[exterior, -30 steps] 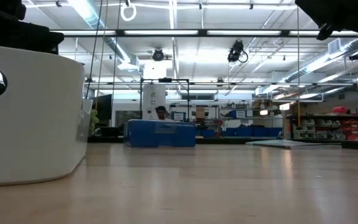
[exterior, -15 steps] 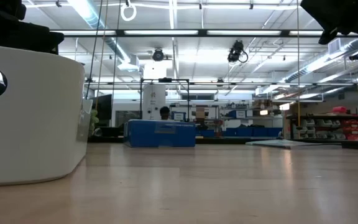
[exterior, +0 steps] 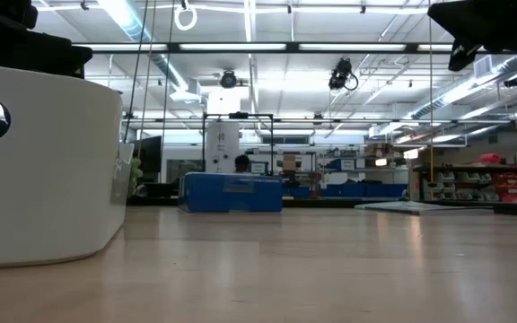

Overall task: Pick and place USB-C Cables
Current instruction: Return to Home Position

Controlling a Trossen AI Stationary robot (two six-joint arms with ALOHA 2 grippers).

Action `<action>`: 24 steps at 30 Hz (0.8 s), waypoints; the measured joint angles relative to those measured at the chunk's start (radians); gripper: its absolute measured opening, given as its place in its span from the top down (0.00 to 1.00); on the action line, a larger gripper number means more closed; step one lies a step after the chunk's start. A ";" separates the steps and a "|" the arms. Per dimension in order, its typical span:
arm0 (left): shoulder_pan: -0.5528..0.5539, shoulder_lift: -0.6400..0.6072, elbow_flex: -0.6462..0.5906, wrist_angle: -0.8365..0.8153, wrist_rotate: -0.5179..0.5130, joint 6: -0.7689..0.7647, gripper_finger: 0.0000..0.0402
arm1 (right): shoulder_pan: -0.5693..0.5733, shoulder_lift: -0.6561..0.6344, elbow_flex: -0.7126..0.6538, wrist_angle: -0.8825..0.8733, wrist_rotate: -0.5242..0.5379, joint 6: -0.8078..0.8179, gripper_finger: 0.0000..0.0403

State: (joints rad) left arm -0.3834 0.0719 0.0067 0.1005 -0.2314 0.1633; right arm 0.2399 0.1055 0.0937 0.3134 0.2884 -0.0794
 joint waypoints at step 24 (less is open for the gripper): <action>0.000 0.000 0.000 0.000 0.000 0.000 0.65 | -0.236 0.001 -0.087 -0.006 -0.222 0.106 0.99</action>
State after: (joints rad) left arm -0.3836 0.0719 0.0067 0.1001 -0.2317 0.1631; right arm 0.0043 0.1060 0.0063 0.3074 0.0660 0.0265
